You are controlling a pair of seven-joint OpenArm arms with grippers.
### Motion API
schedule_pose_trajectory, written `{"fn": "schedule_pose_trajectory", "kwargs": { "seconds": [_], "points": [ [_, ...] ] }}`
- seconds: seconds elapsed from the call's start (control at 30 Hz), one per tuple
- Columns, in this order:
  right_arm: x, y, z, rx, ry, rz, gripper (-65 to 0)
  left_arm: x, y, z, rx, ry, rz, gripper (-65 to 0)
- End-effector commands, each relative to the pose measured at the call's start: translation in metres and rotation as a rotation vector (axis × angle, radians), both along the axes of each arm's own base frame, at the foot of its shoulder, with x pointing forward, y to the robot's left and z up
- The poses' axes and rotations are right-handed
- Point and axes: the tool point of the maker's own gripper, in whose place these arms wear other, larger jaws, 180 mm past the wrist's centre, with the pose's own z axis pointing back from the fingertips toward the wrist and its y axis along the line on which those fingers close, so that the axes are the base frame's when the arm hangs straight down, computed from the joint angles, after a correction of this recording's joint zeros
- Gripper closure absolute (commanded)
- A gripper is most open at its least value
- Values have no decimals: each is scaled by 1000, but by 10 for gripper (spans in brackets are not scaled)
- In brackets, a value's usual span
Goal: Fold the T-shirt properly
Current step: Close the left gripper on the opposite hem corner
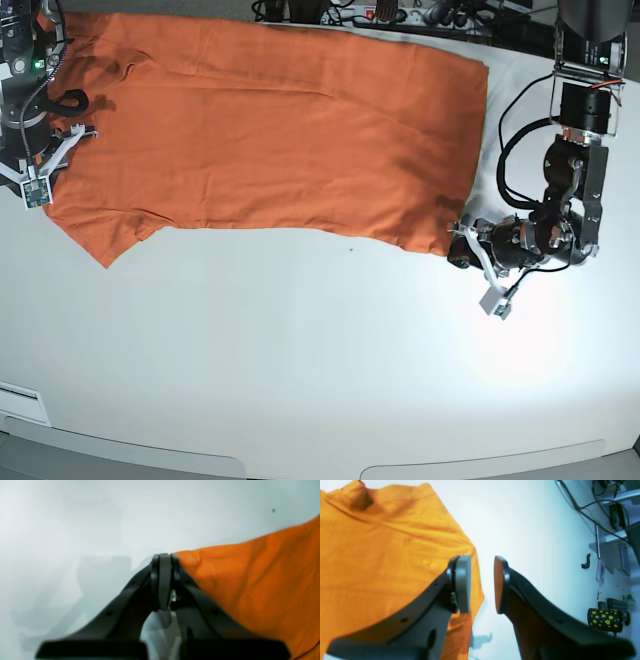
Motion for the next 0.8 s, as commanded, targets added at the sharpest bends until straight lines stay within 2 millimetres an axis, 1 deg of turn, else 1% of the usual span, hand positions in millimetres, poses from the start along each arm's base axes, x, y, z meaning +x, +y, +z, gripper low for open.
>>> {"fn": "schedule_pose_trajectory", "kwargs": {
  "seconds": [0.0,0.13,0.23,0.3,0.43,0.57,0.67,0.77],
  "points": [
    [5,-1,10,-22,-34,14,-185,15,2,24,-30,-68,4,0],
    [5,-1,11,-22,-35,14,-185,17,4,32,-56,-90,0,0],
    [7,0,12,-21,-49,23,-185,14,-4,38,-99,-103,-43,0],
    [8,-2,11,-22,-52,21,-185,11,-13,45,-150,-117,-91,0],
    [15,-15,-6,9,-15,-2,-185,-1,-28,61,-250,-140,-205,0],
    [28,-31,-28,77,31,-38,-236,-11,-34,74,-317,-154,-276,0],
    [35,-42,-38,98,51,-64,-242,-16,-33,83,-345,-167,-313,0],
    [40,-49,-40,100,56,-76,-242,-13,-23,94,-358,-195,-297,0]
  ]
}}
